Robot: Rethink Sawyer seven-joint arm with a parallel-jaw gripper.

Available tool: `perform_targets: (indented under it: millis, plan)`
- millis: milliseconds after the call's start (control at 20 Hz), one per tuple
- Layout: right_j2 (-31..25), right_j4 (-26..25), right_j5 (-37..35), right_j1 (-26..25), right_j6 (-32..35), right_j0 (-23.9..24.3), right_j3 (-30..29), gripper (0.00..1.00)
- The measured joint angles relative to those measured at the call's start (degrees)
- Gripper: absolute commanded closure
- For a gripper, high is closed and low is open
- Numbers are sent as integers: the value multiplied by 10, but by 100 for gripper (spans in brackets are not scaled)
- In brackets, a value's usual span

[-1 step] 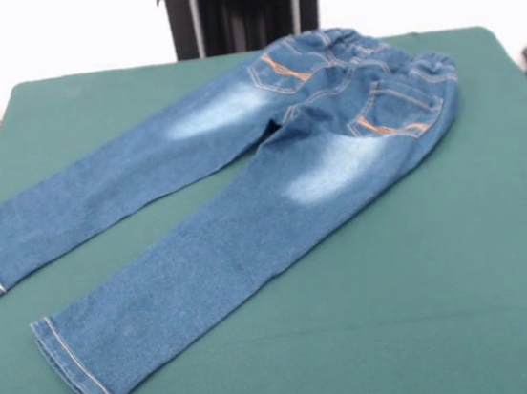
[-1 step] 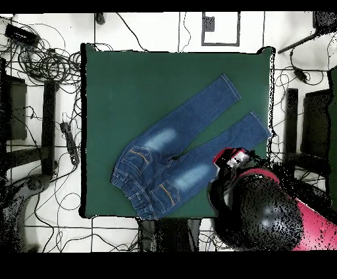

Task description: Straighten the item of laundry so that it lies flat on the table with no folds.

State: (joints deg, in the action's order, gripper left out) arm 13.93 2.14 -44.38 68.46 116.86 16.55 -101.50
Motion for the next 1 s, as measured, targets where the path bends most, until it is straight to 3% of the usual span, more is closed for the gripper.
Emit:
perform_targets:
  millis: [400,1000]
  plan:
    - [-23,-22,-27,26,0,36,25,0]
    - [-64,-28,-31,41,0,51,33,0]
